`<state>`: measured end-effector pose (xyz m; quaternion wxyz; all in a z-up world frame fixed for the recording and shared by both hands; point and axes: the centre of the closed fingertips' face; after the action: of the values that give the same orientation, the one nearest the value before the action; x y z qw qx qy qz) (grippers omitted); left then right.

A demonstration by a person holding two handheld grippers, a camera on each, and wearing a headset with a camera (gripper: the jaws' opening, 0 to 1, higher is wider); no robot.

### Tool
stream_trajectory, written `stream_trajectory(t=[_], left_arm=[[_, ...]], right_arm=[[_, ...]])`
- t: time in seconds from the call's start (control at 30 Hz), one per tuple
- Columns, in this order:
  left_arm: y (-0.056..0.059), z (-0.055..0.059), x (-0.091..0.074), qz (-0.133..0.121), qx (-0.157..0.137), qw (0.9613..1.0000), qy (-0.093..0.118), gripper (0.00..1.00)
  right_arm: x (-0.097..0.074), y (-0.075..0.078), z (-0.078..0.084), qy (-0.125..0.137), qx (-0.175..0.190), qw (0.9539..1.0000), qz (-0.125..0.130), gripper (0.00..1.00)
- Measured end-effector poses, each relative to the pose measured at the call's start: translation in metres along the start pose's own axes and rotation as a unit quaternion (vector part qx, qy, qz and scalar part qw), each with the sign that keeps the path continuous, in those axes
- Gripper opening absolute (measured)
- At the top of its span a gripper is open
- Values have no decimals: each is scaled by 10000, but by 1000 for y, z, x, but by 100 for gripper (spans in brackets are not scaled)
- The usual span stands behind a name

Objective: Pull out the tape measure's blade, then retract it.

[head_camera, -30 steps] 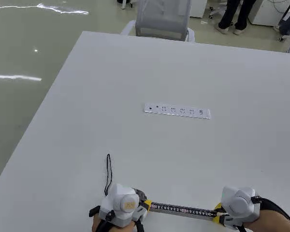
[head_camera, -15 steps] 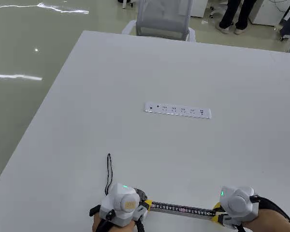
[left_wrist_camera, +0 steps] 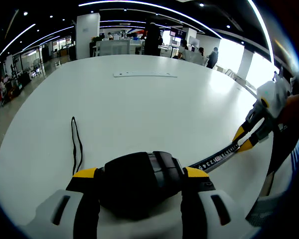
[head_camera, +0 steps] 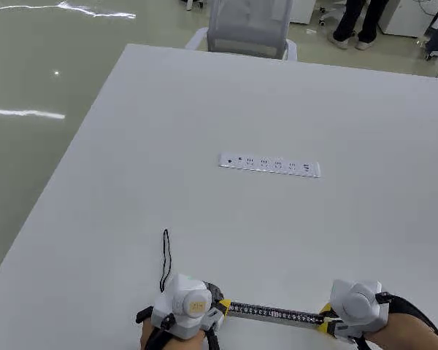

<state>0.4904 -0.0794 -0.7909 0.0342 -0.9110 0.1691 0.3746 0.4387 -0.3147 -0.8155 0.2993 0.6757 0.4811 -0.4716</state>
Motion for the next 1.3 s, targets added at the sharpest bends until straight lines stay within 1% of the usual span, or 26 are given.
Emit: stream_trajectory(t=[0.67, 1.3], left_arm=[[0, 0, 1, 7, -2, 10000, -1, 63], [0, 0, 1, 23, 2, 10000, -2, 63]], right_arm=[[6, 0, -8, 21, -6, 10000, -12, 13], [8, -2, -16, 56, 12, 10000, -34, 13]])
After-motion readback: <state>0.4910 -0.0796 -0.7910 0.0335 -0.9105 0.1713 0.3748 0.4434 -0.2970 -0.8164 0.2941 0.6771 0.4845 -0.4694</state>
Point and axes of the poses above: the centre of the closed fingertips' face, and the gripper's own axes: x roughly forward along the fingers, y roughly to its right, z roughly out of its underside, and after that the axes turned 2 degrees about -z, right-handed
